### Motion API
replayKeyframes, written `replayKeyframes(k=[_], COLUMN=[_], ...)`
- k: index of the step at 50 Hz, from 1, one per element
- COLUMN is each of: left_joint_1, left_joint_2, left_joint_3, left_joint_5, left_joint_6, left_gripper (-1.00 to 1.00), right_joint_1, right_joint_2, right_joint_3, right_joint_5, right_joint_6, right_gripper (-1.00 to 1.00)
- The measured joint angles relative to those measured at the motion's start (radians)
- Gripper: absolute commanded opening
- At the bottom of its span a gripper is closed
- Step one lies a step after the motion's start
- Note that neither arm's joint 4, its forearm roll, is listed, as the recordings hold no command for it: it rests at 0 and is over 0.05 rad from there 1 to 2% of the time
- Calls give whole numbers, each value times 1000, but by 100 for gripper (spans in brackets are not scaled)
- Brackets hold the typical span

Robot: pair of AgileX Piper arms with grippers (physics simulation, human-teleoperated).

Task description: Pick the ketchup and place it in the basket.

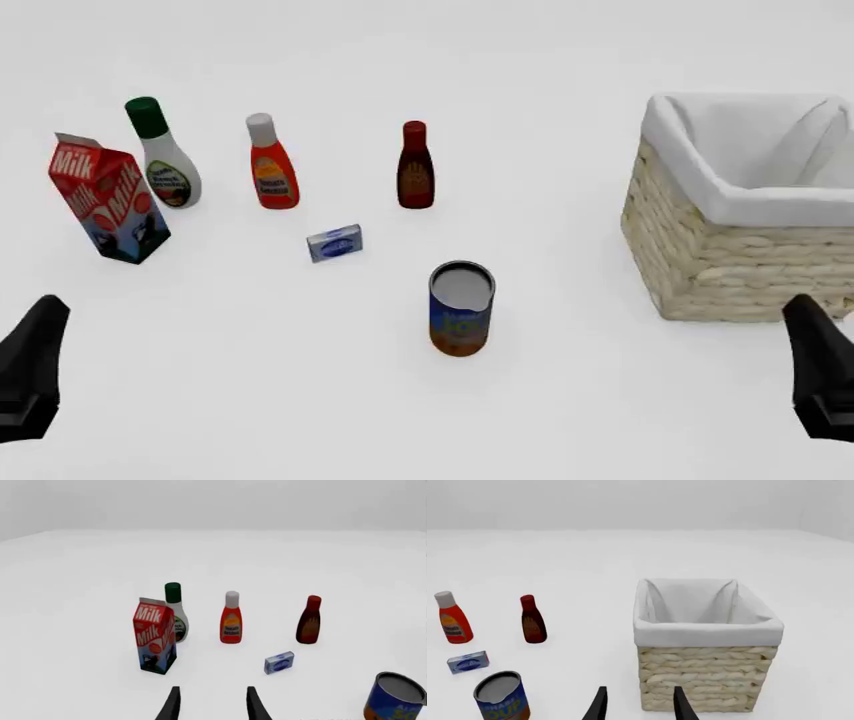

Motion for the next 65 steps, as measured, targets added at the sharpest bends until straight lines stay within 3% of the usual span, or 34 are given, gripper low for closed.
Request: replayKeyframes(k=[4, 19, 30, 44, 65], left_joint_1=[-3, -2, -28, -84, -135], left_joint_2=[39, 397, 622, 868, 1122], left_joint_3=[-4, -27, -106, -307, -610], left_joint_5=[-25, -267, -364, -340, -175], left_joint_6=[-2, 13, 37, 38, 56], left_gripper=[100, 100, 100, 100, 100], right_joint_1=[3, 9, 16, 21, 24], right_joint_2=[-4, -12, 6, 50, 76], right_joint_3=[-1, -3, -2, -1, 0], right_joint_5=[3, 9, -5, -39, -60], right_joint_6=[-1, 1, 5, 13, 16], right_gripper=[100, 100, 100, 100, 100])
